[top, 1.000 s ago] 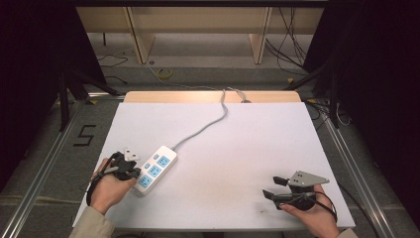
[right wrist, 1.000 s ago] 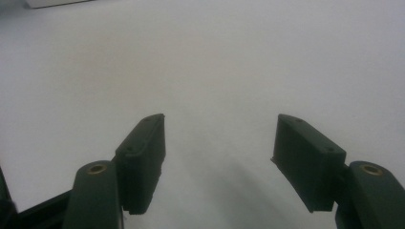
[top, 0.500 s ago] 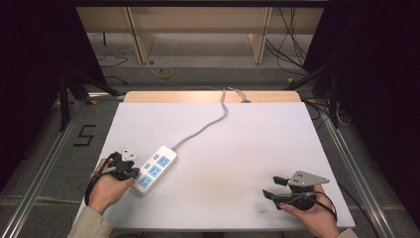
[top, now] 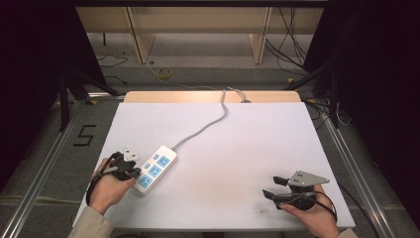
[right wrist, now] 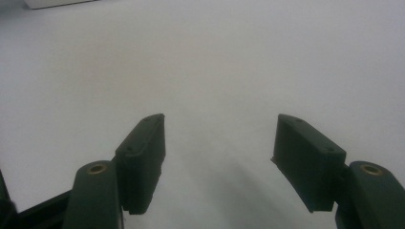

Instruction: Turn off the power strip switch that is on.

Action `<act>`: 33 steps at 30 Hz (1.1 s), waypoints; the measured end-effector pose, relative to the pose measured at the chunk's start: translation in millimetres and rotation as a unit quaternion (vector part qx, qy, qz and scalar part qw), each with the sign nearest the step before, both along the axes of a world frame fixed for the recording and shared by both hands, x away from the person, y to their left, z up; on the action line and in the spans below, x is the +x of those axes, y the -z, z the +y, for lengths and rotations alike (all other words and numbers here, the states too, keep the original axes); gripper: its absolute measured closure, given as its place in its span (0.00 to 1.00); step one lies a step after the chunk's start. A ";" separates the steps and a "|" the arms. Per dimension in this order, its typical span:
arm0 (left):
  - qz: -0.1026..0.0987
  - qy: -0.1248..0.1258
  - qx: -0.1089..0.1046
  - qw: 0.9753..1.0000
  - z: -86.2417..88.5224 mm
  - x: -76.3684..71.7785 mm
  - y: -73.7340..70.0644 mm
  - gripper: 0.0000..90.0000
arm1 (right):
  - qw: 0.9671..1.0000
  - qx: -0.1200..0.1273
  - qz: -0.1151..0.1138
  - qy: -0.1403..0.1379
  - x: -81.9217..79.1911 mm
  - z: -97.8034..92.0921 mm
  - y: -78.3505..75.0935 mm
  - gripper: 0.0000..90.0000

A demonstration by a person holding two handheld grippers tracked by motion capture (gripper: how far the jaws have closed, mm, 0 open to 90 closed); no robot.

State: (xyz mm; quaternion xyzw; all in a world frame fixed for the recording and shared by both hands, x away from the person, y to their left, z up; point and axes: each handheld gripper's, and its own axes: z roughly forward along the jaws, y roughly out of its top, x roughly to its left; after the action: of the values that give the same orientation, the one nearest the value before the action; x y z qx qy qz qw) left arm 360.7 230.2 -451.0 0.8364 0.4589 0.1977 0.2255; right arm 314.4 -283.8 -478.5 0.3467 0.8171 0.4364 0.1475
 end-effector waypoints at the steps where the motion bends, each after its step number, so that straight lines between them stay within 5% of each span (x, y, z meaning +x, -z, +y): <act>1: 0.000 0.000 0.000 1.000 0.1 0.0 0.0 1.00 | 1.000 0.000 0.000 0.000 0.1 0.1 0.1 0.40; 7: -0.001 0.000 0.008 1.000 -1.7 -0.4 0.1 1.00 | 1.000 0.000 0.000 0.000 -0.1 0.3 -0.1 0.40; 9: 0.010 0.007 -0.022 1.000 -2.1 -0.5 0.8 1.00 | 1.000 0.000 -0.001 0.001 -0.1 0.2 -0.1 0.40; 10: 0.001 0.000 -0.016 1.000 -3.5 -0.6 1.7 1.00 | 1.000 0.000 -0.001 0.001 -0.1 0.2 0.0 0.40; 12: -0.014 -0.012 0.046 0.999 -9.3 0.7 1.0 1.00 | 1.000 0.000 0.000 0.001 -0.1 0.2 -0.1 0.40; 18: -0.007 -0.011 0.018 1.000 -2.8 -0.3 0.9 1.00 | 1.000 0.002 0.000 0.001 -0.5 -1.1 -0.1 0.40; 33: -0.005 -0.002 0.000 1.000 -2.1 -0.9 0.1 1.00 | 1.000 -0.001 0.002 0.001 0.4 -0.5 -0.1 0.40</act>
State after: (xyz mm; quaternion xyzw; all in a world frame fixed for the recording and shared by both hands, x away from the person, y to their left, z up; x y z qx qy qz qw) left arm 359.8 228.1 -451.2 0.8345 0.4597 0.2023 0.2268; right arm 314.8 -284.3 -478.4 0.3478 0.8173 0.4353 0.1468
